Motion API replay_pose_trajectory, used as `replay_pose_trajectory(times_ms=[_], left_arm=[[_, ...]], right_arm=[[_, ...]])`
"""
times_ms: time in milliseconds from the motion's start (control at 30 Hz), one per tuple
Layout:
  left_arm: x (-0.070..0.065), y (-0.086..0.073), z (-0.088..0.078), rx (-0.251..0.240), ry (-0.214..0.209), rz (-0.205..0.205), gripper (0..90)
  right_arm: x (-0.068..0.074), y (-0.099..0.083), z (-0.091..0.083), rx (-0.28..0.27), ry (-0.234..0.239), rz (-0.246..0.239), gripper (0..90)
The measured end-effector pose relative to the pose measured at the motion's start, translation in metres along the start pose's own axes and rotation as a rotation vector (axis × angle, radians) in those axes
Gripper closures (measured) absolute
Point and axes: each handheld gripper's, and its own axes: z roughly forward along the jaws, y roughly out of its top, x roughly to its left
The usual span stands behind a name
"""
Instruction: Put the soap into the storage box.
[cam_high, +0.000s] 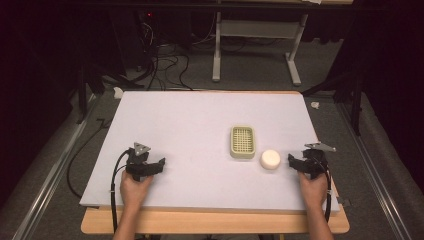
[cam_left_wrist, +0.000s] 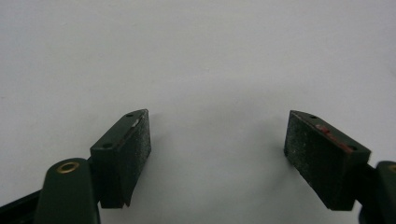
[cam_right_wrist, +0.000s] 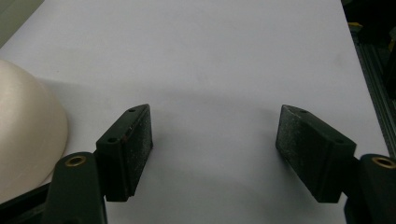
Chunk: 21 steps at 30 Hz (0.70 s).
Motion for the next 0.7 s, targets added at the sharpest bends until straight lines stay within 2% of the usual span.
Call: replay_pose_trajectory(times_ms=[500, 700], left_arm=[[0.0006, 0.0000, 0.0001, -0.001, -0.004, -0.005, 23.6], [0.0005, -0.0001, 0.0000, -0.002, -0.002, -0.004, 23.9]], right_arm=[[0.0008, -0.0003, -0.0002, -0.001, -0.006, -0.006, 28.0], [-0.0004, 0.0004, 0.0000, 0.004, 0.006, 0.002, 27.4]])
